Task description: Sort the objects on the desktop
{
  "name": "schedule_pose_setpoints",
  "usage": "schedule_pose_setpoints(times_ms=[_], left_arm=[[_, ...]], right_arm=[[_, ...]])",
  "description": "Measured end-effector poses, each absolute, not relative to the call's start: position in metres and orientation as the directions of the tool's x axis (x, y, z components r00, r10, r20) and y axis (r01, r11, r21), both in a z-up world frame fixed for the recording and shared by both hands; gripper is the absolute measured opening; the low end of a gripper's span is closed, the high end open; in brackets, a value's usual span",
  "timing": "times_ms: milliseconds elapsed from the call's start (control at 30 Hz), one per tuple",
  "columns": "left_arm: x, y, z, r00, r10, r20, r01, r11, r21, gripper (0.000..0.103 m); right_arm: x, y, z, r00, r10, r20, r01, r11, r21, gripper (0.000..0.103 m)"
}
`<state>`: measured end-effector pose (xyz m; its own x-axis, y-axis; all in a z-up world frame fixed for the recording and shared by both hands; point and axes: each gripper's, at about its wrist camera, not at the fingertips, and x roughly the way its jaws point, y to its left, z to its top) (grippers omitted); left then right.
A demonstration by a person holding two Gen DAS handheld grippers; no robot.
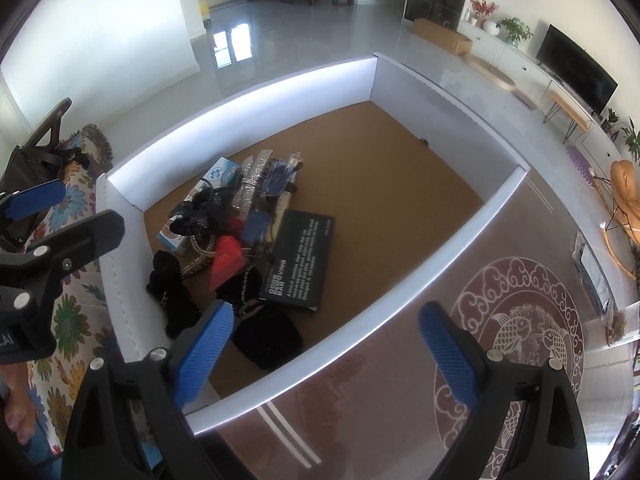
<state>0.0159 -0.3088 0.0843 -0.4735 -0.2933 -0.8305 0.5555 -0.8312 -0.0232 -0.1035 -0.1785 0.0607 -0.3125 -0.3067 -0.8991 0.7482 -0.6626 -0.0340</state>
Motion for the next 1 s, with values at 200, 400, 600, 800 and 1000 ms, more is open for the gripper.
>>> schedule_pose_setpoints(times_ms=[200, 400, 600, 800, 1000], left_arm=[[0.025, -0.315, 0.090, -0.512, -0.357, -0.781, 0.579, -0.815, -0.007, 0.103], [0.029, -0.322, 0.084, -0.495, -0.402, -0.771, 0.611, -0.791, 0.020, 0.103], [0.031, -0.321, 0.081, -0.482, -0.427, -0.765, 0.618, -0.785, 0.049, 0.103], [0.036, -0.318, 0.084, -0.487, -0.438, -0.756, 0.607, -0.792, 0.068, 0.103], [0.040, -0.314, 0.086, -0.486, -0.426, -0.763, 0.597, -0.799, 0.066, 0.103]], right_arm=[[-0.098, -0.182, 0.074, -0.385, -0.326, -0.864, 0.734, -0.676, -0.072, 0.095], [-0.100, -0.182, 0.079, -0.367, -0.349, -0.862, 0.727, -0.686, -0.032, 0.095], [-0.098, -0.184, 0.082, -0.374, -0.361, -0.854, 0.718, -0.696, -0.020, 0.095], [-0.093, -0.187, 0.082, -0.402, -0.368, -0.839, 0.726, -0.686, -0.047, 0.095], [-0.095, -0.183, 0.077, -0.394, -0.372, -0.840, 0.726, -0.687, -0.036, 0.095]])
